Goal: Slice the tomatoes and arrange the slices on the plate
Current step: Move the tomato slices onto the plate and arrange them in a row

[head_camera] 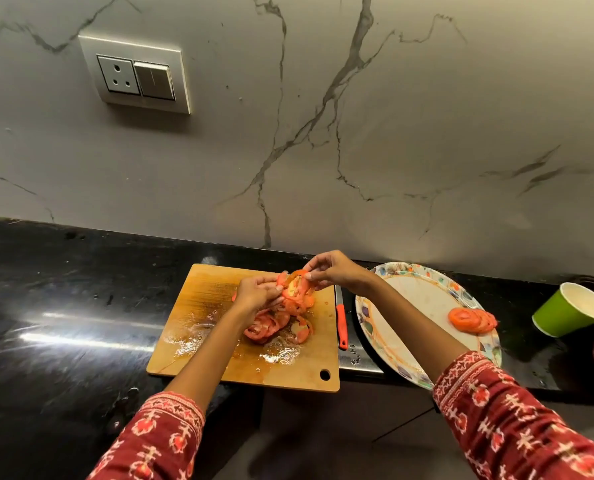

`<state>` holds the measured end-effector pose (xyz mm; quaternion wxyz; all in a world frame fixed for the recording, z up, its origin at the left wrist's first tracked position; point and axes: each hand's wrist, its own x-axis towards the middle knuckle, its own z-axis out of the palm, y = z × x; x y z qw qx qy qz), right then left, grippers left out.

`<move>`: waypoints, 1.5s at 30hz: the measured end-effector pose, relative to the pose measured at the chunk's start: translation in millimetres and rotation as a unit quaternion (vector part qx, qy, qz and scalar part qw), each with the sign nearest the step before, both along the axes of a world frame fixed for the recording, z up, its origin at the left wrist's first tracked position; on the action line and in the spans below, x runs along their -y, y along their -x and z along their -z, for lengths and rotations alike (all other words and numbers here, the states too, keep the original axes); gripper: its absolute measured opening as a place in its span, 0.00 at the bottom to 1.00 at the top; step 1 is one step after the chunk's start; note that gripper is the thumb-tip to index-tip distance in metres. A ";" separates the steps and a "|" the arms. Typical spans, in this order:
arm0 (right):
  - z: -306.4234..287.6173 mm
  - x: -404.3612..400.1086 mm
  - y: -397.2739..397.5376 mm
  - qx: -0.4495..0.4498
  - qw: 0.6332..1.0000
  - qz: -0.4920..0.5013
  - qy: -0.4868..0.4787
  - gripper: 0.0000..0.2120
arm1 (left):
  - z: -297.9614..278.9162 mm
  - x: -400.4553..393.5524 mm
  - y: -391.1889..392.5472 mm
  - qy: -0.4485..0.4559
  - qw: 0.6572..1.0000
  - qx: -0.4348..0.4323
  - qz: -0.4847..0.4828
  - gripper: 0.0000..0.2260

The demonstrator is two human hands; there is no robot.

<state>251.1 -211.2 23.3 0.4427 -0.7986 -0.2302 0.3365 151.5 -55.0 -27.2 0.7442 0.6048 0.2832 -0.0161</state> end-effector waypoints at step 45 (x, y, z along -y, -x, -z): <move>39.4 300.9 -72.1 0.139 0.952 0.199 0.186 0.07 | 49.8 264.5 -116.9 -0.373 0.881 0.092 0.275 0.18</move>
